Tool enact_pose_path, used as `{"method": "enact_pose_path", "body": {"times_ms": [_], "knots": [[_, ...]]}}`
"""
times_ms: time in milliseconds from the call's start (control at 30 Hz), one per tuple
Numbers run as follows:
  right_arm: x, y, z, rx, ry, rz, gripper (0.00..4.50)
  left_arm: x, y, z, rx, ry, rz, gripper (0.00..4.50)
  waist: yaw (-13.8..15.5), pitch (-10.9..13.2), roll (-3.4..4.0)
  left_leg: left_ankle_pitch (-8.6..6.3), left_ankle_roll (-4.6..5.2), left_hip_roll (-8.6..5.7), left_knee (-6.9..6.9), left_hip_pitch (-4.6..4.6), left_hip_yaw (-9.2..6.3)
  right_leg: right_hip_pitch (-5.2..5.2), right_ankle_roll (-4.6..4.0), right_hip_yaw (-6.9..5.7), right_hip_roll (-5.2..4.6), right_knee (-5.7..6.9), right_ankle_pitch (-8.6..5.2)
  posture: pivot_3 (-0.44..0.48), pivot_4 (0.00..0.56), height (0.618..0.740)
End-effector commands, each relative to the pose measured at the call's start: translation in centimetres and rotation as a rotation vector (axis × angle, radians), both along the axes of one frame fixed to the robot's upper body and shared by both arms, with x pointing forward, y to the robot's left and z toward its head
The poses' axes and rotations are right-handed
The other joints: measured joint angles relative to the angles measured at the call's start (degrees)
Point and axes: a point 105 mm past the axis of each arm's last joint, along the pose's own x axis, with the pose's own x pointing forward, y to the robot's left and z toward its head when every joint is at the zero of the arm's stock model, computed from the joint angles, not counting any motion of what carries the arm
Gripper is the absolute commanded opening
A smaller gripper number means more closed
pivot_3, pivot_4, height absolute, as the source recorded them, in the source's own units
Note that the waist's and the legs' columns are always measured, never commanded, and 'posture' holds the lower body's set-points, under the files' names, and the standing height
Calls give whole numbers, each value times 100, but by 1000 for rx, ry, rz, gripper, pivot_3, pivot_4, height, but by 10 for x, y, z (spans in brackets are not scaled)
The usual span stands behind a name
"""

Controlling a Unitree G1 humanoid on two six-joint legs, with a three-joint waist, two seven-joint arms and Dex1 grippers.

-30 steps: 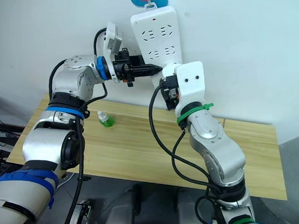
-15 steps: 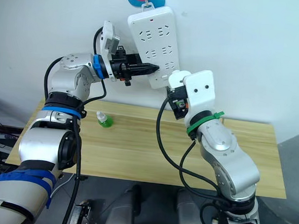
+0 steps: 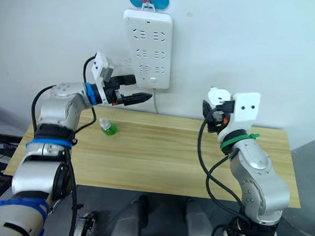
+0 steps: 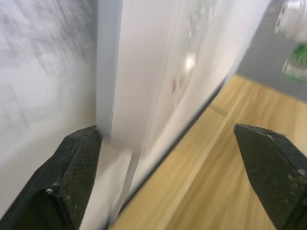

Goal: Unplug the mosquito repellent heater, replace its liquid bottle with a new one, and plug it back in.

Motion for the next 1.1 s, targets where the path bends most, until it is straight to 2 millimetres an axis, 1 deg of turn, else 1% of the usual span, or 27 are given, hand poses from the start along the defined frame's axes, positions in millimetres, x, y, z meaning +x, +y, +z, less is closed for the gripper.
{"method": "enact_pose_path", "body": {"times_ms": [33, 67, 133, 167, 200, 233, 367, 500, 567, 667, 800, 1100], "knots": [[-4, -14, 0, 108, -10, -34, 3037, -21, 1, 3, 28, -113, 87, 4476, -3, -2, 0, 4, -7, 2, -4, 1, 0, -2, -3, 1, 0, -1, 2, -141, 288, 740], [-3, -16, -2, 133, -2, -36, 3037, -30, -2, 0, 25, -117, 73, 4476, -2, -2, 0, 6, -10, 1, -4, 1, 1, -2, -4, 2, -1, 2, 2, -141, 288, 740], [-2, -20, -5, 261, 26, -25, 3037, -61, -30, -1, -38, -121, -43, 4476, -2, -3, 1, 12, -20, 1, -6, 0, 0, -5, -8, 1, 0, 1, 5, -137, 287, 740], [-1, -20, -6, 320, 34, -4, 3037, -72, -43, 1, -75, -116, -90, 4476, 15, -5, -2, 13, -20, 0, -7, 3, 0, -2, -8, 2, 0, 1, 5, -129, 286, 740], [0, -20, -6, 387, 43, 14, 3037, -78, -54, 3, -105, -109, -126, 4476, 38, -9, -3, 14, -22, 0, -6, 2, -2, 2, -8, -1, 0, -2, 5, -127, 286, 740], [0, -20, -5, 426, 48, 27, 3037, -81, -60, 4, -121, -103, -141, 4476, 48, -11, -4, 18, -23, 1, -4, 2, 0, 11, -7, -10, -4, -5, 4, -124, 287, 740], [0, -15, -1, 694, 81, 147, 3037, -83, -107, 11, -192, -133, -261, 4476, 41, -21, -7, 27, -9, -6, 3, 2, 5, 22, -5, -7, -5, -10, 5, -122, 285, 740], [0, -12, 7, 835, 103, 203, 3037, -81, -131, 9, -228, -154, -306, 4476, -10, -27, -6, 24, -5, -8, -3, 2, 5, 20, -5, -8, -4, -10, 5, -122, 284, 740], [0, -9, 13, 866, 107, 217, 3037, -78, -140, 8, -250, -164, -303, 4476, -50, -29, -3, 25, -5, -8, -21, 5, 6, 14, -6, -6, -1, -8, 6, -127, 284, 740], [0, -5, 17, 879, 119, 226, 3037, -75, -148, 7, -268, -181, -291, 4476, -90, -30, -2, 26, -5, -6, -26, 8, 3, 11, -7, -8, 4, -5, 6, -132, 285, 740], [-3, 5, 25, 913, 130, 265, 3037, -74, -160, 8, -299, -195, -281, 4476, -105, -32, -3, 26, -5, -9, -25, 6, 4, 14, -6, -5, 2, -7, 6, -131, 286, 740], [-6, 7, 25, 896, 160, 299, 3037, -68, -163, 7, -308, -211, -263, 4476, -112, -34, -3, 27, -3, -10, -25, 6, 2, 16, -5, -6, 1, -7, 5, -130, 288, 740]]}}
